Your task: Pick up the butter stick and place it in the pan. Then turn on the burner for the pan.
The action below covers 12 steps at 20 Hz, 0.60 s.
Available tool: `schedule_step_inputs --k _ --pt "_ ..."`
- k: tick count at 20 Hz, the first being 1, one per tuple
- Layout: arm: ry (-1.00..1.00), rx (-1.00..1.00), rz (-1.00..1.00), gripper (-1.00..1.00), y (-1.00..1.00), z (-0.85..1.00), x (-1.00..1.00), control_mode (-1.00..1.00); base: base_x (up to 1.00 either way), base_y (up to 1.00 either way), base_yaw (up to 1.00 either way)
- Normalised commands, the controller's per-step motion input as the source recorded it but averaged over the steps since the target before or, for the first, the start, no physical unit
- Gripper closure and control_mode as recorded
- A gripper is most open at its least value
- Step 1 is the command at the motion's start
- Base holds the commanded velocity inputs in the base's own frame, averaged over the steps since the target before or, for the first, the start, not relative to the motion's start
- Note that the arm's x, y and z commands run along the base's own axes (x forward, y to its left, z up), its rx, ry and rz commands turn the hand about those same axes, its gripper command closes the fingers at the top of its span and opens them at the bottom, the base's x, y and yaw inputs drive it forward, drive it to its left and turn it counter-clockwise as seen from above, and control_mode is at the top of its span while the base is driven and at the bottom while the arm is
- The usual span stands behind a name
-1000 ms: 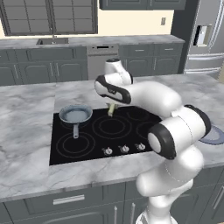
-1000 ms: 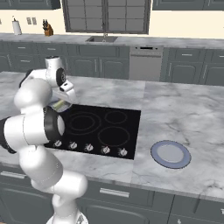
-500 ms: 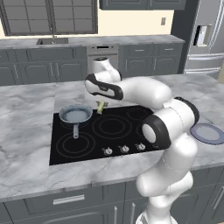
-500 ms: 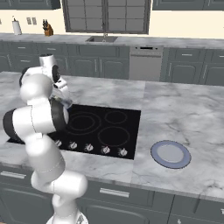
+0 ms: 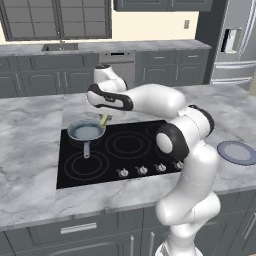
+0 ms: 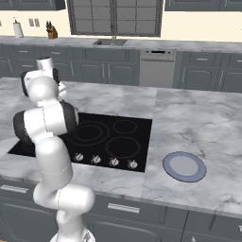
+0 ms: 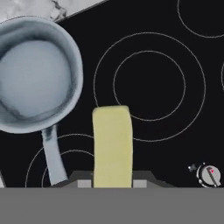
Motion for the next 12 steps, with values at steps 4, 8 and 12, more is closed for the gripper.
schedule_step_inputs --k 4,8,12 --pt "0.0 0.0 0.0 1.0 0.35 -0.1 0.26 -1.0 0.0 0.0 0.0" --pt "0.01 0.0 0.0 1.0 0.3 -0.05 0.26 -1.0 0.0 0.0 0.0" --pt "0.03 0.0 0.0 1.0 0.14 -0.02 0.24 -1.0 0.0 0.0 0.0"
